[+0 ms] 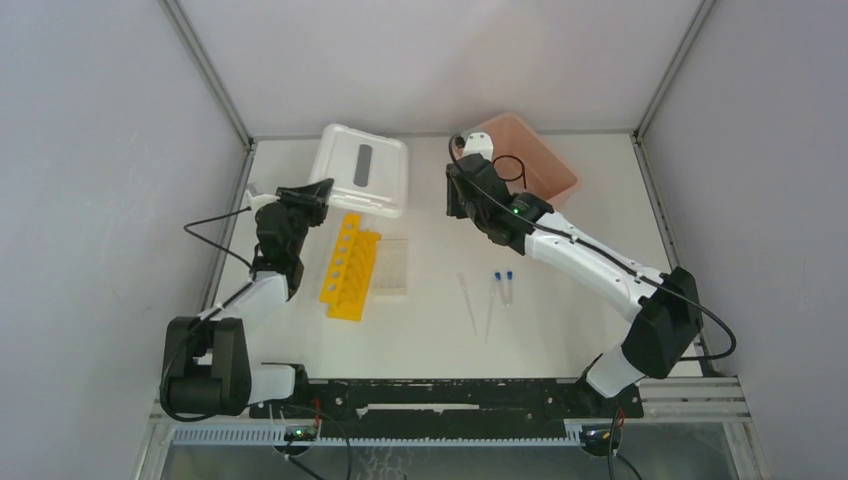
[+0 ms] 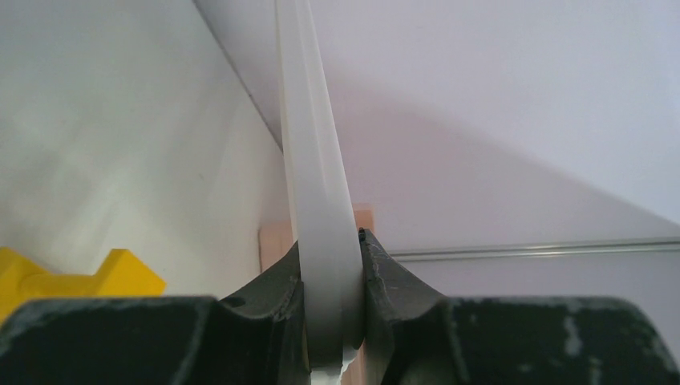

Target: Organize the chemistry lab equipment

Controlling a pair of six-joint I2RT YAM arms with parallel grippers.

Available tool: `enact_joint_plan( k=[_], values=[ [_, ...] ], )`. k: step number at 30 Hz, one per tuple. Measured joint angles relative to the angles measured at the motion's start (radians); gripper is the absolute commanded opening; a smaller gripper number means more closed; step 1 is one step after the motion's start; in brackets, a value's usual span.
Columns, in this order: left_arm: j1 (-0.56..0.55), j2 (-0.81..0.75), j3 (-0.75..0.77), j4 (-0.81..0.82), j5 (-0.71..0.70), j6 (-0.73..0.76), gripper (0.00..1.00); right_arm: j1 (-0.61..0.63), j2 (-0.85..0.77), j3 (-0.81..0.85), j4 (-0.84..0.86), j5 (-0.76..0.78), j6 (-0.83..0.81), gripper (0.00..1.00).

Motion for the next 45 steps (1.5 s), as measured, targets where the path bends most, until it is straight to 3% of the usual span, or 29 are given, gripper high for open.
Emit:
enact_joint_plan(
  k=[17,23,31,45],
  values=[
    [-0.079,-0.217,-0.052,0.035,-0.016,0.006,0.00,0.006,-0.223,-0.159,0.057,0.025,0.156,0.42],
    [-0.129,-0.294,-0.072,0.035,-0.037,-0.003,0.00,-0.076,-0.266,-0.171,0.054,0.105,0.174,0.39],
    [-0.168,-0.341,-0.082,0.034,-0.072,-0.014,0.00,-0.280,-0.233,-0.171,-0.047,0.200,0.252,0.36],
    [-0.217,-0.377,-0.103,0.047,-0.081,-0.034,0.00,-0.396,-0.082,-0.166,-0.172,0.208,0.435,0.41]
  ],
)
